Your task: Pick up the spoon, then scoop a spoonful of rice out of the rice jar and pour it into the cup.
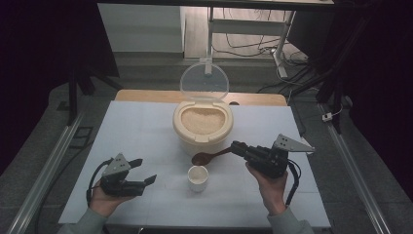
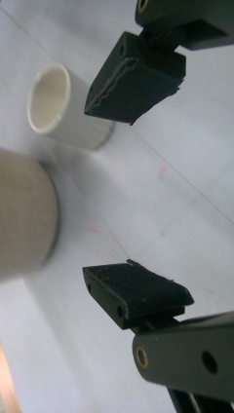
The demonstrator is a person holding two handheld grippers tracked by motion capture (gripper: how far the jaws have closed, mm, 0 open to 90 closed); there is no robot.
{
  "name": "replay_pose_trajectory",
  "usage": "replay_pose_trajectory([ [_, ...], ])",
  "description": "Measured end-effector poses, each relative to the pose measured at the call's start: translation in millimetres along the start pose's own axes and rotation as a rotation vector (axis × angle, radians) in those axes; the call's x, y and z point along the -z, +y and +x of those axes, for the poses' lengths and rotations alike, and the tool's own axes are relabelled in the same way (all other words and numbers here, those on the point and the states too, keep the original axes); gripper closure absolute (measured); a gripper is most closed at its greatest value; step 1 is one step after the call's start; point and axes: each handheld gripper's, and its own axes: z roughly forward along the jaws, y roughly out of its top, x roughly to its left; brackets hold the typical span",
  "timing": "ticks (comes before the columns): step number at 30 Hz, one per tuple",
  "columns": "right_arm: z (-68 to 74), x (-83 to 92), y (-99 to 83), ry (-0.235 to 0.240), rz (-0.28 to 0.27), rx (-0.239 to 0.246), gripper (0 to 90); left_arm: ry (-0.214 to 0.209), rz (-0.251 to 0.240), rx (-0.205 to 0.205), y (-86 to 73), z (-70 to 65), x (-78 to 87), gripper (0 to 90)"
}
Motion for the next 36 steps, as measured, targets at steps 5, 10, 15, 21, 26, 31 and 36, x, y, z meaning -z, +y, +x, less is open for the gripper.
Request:
replay_pose_trajectory([
  [5, -0.9, 5.8, 3.0, -0.017, -0.015, 0.016, 82.9, 0.018, 0.017, 0.028, -13.1, 8.5, 2.3, 21.8],
  [10, -2.1, 12.7, 6.1, -0.035, -0.034, 0.021, 82.9, 0.024, 0.028, 0.033, -16.7, 10.9, -0.1, 21.5],
  [15, -1.6, 19.0, 10.9, -0.044, -0.054, 0.032, 82.9, 0.026, 0.035, 0.032, -17.7, 11.2, -1.4, 21.4],
  [21, -0.7, 26.2, 16.6, -0.053, -0.083, 0.040, 82.9, 0.026, 0.043, 0.033, -17.9, 10.7, -3.2, 21.1],
  [26, -2.3, 25.7, 20.2, -0.054, -0.100, 0.038, 82.9, 0.020, 0.057, 0.035, -18.9, 10.3, -6.2, 21.0],
  [31, -5.7, 20.1, 32.4, -0.071, -0.130, 0.052, 82.9, 0.016, 0.066, 0.027, -18.9, 8.3, -7.8, 20.9],
  [36, -12.9, 13.2, 42.7, -0.095, -0.145, 0.053, 82.9, 0.013, 0.070, 0.025, -18.8, 7.3, -9.2, 20.9],
])
